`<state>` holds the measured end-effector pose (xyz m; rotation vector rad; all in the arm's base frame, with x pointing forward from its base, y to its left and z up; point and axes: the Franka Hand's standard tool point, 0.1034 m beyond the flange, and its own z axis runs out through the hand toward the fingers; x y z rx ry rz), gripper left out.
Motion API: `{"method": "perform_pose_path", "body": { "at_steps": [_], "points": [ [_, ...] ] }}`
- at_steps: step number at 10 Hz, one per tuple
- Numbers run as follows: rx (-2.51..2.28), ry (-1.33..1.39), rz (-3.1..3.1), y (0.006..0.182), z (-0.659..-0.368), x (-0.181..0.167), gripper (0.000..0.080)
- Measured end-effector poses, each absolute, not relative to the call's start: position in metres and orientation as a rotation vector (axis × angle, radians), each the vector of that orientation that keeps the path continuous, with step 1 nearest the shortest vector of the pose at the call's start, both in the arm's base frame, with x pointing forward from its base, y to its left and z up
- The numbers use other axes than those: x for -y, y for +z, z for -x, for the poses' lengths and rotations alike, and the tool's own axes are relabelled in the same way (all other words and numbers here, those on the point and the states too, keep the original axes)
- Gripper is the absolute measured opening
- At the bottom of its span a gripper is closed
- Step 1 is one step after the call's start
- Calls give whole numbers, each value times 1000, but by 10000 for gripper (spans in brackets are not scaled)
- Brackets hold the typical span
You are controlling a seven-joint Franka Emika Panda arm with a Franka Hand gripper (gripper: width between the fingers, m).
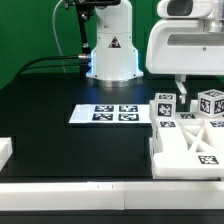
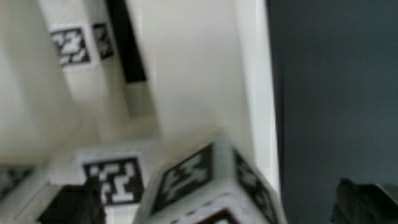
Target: Assemble chair
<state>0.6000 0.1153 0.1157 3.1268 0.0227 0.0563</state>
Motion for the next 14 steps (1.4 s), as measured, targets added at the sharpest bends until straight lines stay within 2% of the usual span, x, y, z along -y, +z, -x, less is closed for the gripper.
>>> {"method": "perform_pose_path", "body": {
  "at_steps": [1, 3, 5, 6, 12, 14],
  "points": [
    [-180, 54, -3115, 115, -599, -118, 649],
    [-135, 54, -3117, 115, -600, -115, 649],
    [-57, 55, -3120, 115, -600, -115, 379],
    [68, 57, -3123, 115, -600, -115, 280],
    [729, 59, -3049, 115, -600, -115, 281],
    [1218, 58, -2898, 115, -598, -115, 281]
  ]
}}
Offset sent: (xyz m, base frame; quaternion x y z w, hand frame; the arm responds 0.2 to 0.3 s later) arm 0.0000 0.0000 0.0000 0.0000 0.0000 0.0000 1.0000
